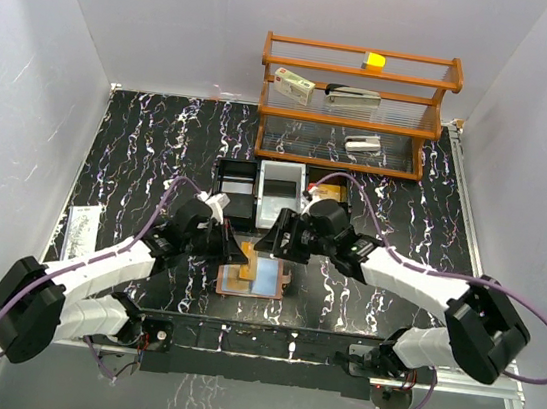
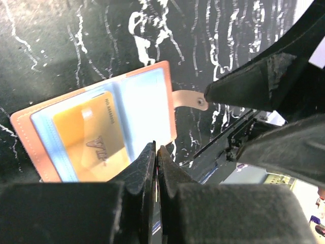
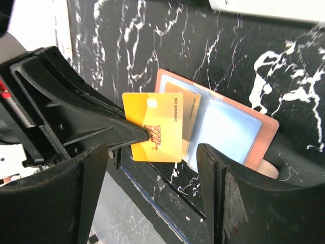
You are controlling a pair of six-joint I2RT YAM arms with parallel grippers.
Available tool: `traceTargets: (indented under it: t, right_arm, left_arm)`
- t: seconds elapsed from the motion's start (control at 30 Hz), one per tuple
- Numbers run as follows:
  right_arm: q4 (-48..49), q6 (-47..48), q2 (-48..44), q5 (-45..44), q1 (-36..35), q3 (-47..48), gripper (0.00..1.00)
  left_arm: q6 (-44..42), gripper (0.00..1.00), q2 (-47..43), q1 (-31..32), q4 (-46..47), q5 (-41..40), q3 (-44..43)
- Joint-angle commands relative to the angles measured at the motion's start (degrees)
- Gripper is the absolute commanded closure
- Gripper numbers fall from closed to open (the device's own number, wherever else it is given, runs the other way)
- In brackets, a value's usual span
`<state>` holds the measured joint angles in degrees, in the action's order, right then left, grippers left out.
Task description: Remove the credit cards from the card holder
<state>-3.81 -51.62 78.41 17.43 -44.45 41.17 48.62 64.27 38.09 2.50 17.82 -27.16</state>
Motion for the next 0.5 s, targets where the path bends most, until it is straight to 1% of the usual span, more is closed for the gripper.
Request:
traceTargets:
  t: [0.0, 0.07, 0.13, 0.27, 0.37, 0.43, 0.47]
  right_arm:
    - [10.3, -1.5, -5.7, -1.6, 2.4, -4.3, 0.30]
    - [15.3, -1.8, -8.6, -0.9, 3.3, -7.2, 0.30]
    - [19.2, -2.0, -10.4, 1.7, 4.7, -9.4, 0.30]
    - [22.1, -2.8, -11.3, 10.4, 8.8, -10.4, 0.33]
    - [24.8, -2.8, -10.9, 16.1, 9.6, -9.9, 0.35]
    - [26.8, -3.2, -10.9, 18.4, 9.7, -9.9, 0.36]
    - [28.0, -3.6, -11.0, 19.2, 9.8, -10.0, 0.37]
  left_arm:
    - [0.0, 1.00, -3.5, 0.1, 5.0, 2.1, -0.5]
    - [0.4, 1.00, -4.8, 0.1, 7.1, 3.0, -0.1]
    - [0.7, 1.00, -6.0, 0.1, 8.9, 3.7, 0.1]
    - [1.6, 1.00, -8.0, 0.1, 13.9, 6.3, 1.3]
    - [3.0, 1.00, -8.2, 0.1, 17.4, 8.7, 1.9]
    - [4.5, 1.00, -8.1, 0.0, 22.1, 10.4, 2.5]
    - [4.7, 1.00, -7.8, -0.1, 22.4, 11.0, 2.4]
